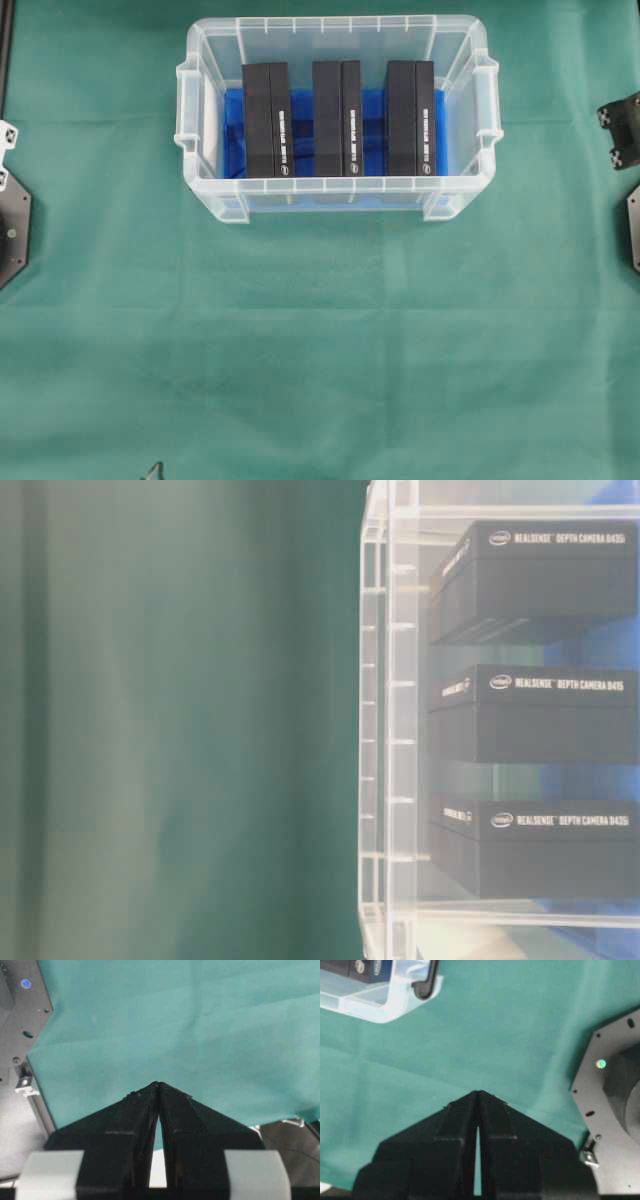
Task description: Take the box out of the case with both arms.
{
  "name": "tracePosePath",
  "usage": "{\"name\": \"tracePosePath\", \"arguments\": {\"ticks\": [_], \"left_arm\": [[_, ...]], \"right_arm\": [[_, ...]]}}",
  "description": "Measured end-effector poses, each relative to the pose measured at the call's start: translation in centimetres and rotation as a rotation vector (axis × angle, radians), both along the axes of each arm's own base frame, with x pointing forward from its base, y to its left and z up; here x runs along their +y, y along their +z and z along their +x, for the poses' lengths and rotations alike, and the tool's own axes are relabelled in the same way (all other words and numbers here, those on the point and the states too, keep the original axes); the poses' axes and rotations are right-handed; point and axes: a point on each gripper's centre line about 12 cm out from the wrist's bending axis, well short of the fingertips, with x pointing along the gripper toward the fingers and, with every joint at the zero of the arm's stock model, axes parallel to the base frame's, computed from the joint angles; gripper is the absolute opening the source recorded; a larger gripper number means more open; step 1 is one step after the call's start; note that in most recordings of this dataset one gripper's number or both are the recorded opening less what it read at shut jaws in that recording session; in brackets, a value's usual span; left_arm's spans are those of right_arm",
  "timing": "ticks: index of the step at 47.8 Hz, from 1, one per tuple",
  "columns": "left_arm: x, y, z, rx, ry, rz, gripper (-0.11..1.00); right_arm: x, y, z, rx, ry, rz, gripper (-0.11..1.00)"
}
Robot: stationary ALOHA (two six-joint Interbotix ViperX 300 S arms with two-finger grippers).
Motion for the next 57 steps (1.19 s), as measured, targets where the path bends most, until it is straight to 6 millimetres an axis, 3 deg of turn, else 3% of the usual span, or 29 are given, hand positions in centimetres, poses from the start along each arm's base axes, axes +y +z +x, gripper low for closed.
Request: {"name": "tracePosePath", "arguments": {"ticks": [8,25,52,57], "left_arm": [[1.4,0.0,0.0,0.005,-0.001,0.028,0.0],[6.8,0.0,-0.6,0.039,0.036,0.097,0.0],[7.1,-0.1,-0.1,0.021,0.032,0.094,0.0],[6.9,-0.1,-0.3,0.022,0.036,0.082,0.07]], "right_arm": [[-1.2,-0.3,0.4,0.02,-0.003,-0.033,0.0],[-8.2,-1.0,-0.8,0.094,-0.085,-0.072,0.0],[-8.5,-2.0,0.1,0.051,-0.061,-0.061,0.0],[-8.5,-2.3,0.1,0.054,-0.067,-0.053,0.14]]}}
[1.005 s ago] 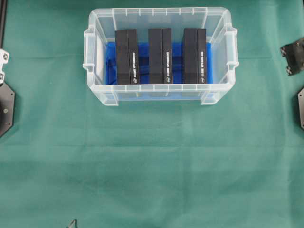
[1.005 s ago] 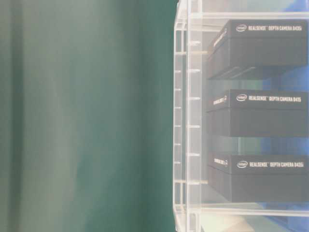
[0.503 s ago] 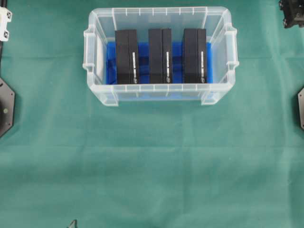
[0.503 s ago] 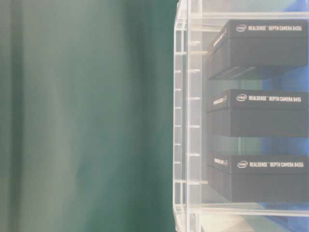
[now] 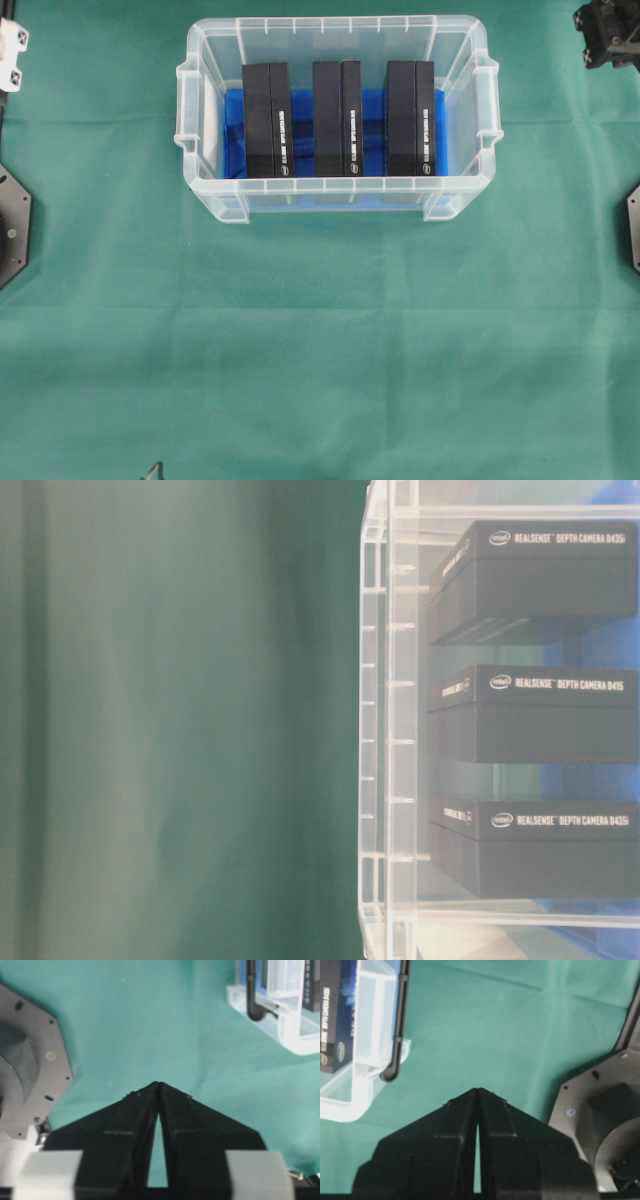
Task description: Take the box out of the case with both arms.
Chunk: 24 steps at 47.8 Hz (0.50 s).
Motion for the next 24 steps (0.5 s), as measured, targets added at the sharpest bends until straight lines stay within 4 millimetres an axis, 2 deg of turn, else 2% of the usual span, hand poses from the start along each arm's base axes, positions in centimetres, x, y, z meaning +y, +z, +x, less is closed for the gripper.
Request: {"name": "tracePosePath", "arguments": {"ticks": [3,9,13,16,24], "left_arm": [[-0.1,0.1,-0.2,-0.005,0.015,-0.003,0.21],[-0.1,0.1,-0.2,-0.007,0.041,-0.011,0.59],[-0.1,-0.1,-0.1,-0.003,0.041,-0.012,0.8],[-0.1,-0.2,0.0,0.003,0.037,-0.014,0.89],[-0.2,-0.5,0.0,0.013,0.039,-0.014,0.88]], "right_arm": [[0.0,-0.3,-0.1,0.007,-0.009,0.006,0.3],[-0.1,-0.9,-0.3,0.027,-0.034,0.002,0.69],[-0.2,-1.3,-0.5,0.042,-0.051,-0.004,0.9],[-0.2,-1.4,-0.5,0.045,-0.062,-0.006,0.96],[-0.3,-1.4,-0.5,0.048,-0.065,-0.014,0.97]]}}
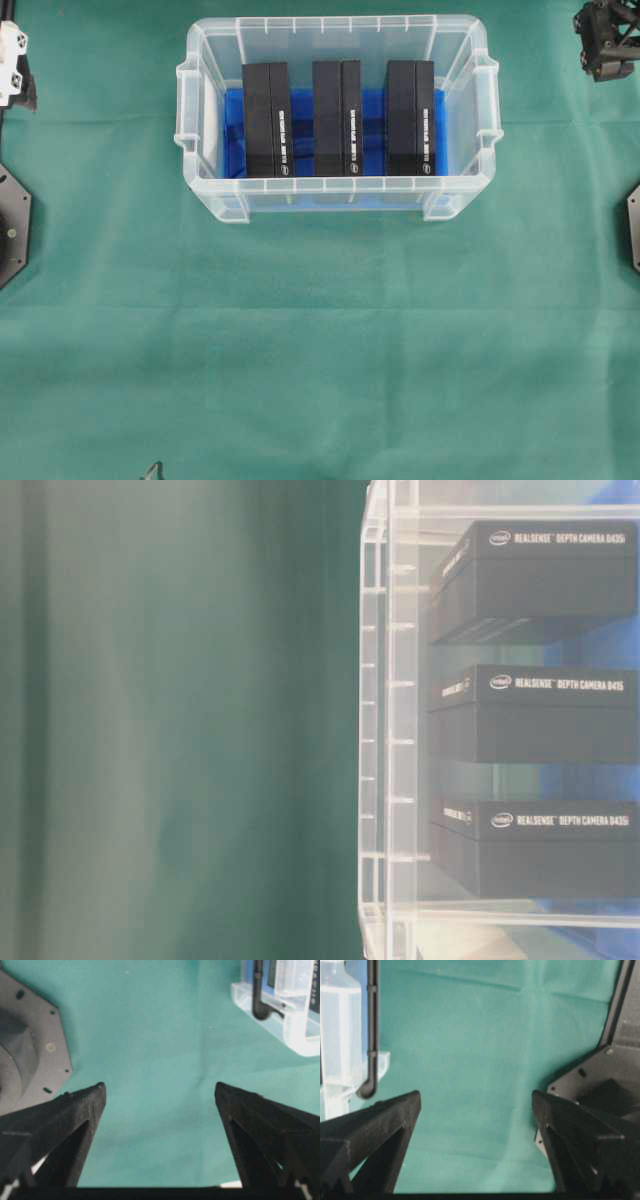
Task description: Take the box out of the case with both arms.
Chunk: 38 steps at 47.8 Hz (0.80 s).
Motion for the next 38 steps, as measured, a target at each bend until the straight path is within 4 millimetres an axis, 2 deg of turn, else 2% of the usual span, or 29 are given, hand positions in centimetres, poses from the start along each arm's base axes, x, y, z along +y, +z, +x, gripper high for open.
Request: {"name": "tracePosePath", "arguments": {"ticks": [7,22,38], "left_arm": [[0.2,0.0,-0.1,0.001,0.013,0.018,0.88],[-0.1,0.8,-0.7,-0.115,0.053,0.034,0.88],[-0.1,0.0,-0.9,-0.019,0.078,-0.005,0.88]], "right_arm": [[0.0,0.0,0.1,-0.004,0.001,-0.002,0.97],[0.0,0.1,0.2,-0.02,0.0,-0.002,0.97],[0.0,0.0,0.2,-0.018,-0.001,-0.001,0.97]]}}
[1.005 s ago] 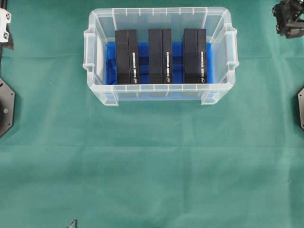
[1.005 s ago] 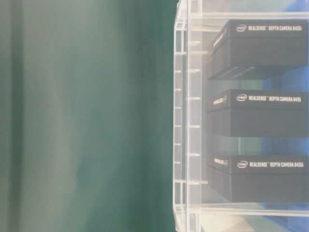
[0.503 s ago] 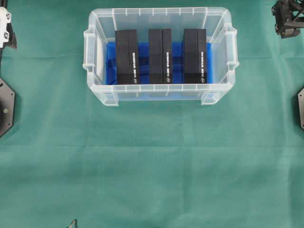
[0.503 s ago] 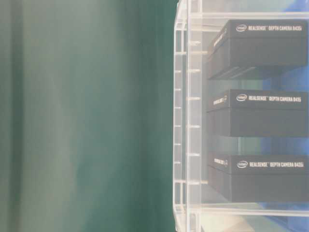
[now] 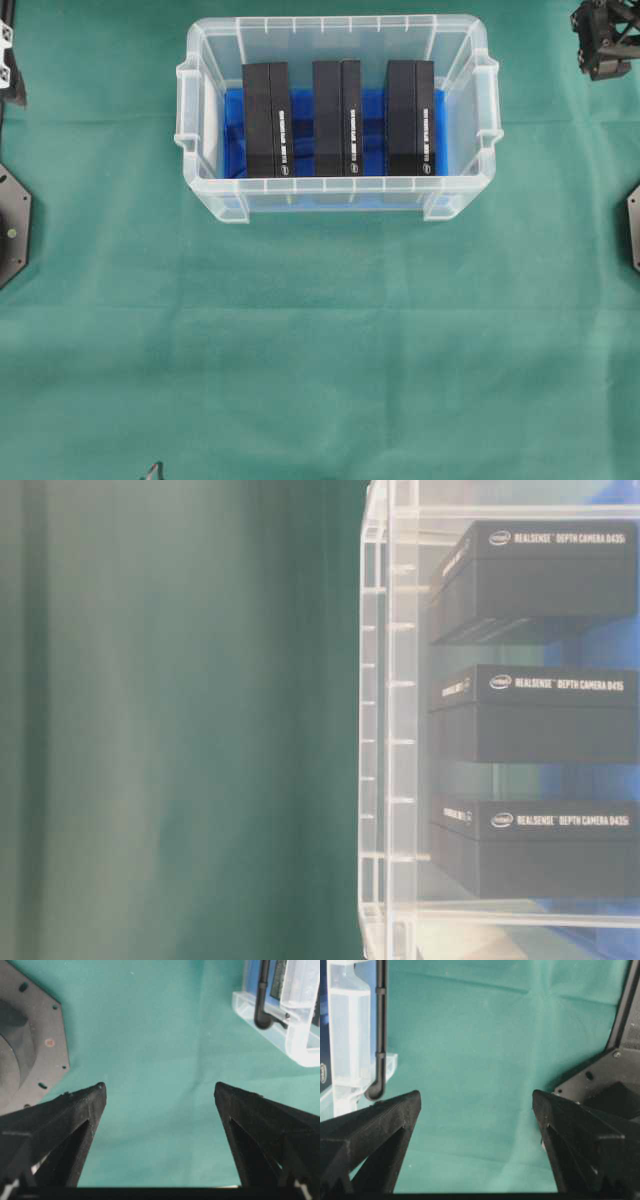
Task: Take the box out of the case with both arms.
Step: 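Move both grippers over the left and right black boxes in the bin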
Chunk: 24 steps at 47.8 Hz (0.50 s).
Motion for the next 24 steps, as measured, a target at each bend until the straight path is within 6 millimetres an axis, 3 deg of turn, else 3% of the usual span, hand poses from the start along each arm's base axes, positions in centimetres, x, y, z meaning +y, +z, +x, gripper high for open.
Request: {"name": "tracePosePath", "arguments": {"ticks": [12,24], "left_arm": [[0.4,-0.3,1.1,0.026,0.044,-0.023,0.88],[1.7,-0.6,5.1,0.085,0.038,-0.043,0.88]], "right_arm": [[-0.2,-0.3,0.6,-0.006,-0.038,0.007,0.97],[-0.9,-0.6,4.2,-0.054,-0.032,-0.004,0.96]]}}
